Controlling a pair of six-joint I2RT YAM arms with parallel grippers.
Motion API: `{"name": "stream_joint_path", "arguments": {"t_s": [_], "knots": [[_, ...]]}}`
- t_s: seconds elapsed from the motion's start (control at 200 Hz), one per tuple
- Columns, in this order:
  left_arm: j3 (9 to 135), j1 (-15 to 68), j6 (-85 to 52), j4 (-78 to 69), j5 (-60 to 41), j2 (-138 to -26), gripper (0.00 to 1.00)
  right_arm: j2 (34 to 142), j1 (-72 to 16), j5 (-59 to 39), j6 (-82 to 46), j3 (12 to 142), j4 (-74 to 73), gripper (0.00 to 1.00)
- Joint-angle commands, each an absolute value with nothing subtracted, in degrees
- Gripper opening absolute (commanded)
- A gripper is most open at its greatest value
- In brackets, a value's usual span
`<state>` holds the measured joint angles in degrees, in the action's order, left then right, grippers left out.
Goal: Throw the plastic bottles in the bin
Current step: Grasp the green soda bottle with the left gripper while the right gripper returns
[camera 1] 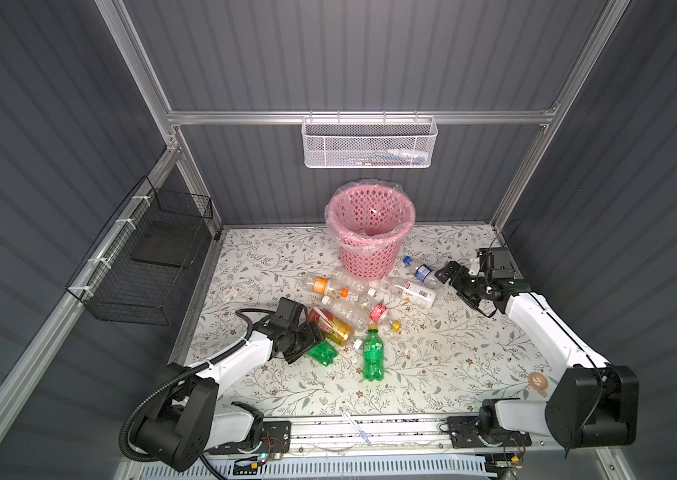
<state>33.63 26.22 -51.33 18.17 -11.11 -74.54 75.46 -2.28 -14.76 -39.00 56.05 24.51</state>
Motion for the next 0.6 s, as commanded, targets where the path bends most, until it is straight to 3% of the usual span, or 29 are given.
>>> {"name": "stream_joint_path", "arguments": {"t_s": [0.0, 0.255, 0.595], "knots": [[33.74, 26.46, -48.61, 21.26, -10.52, -76.37, 0.78, 74.49, -1.85, -14.41, -39.70, 54.88, 23.33, 0.98], [33.84, 26.39, -44.98, 26.31, -8.20, -74.78, 0.64, 75.02, -1.58, -15.20, -39.90, 54.71, 22.59, 0.98], [32.25, 19.37, -39.11, 33.24, -5.39, -66.61, 0.59, 75.63, -1.49, -16.85, -40.28, 55.37, 22.60, 0.97]]}}
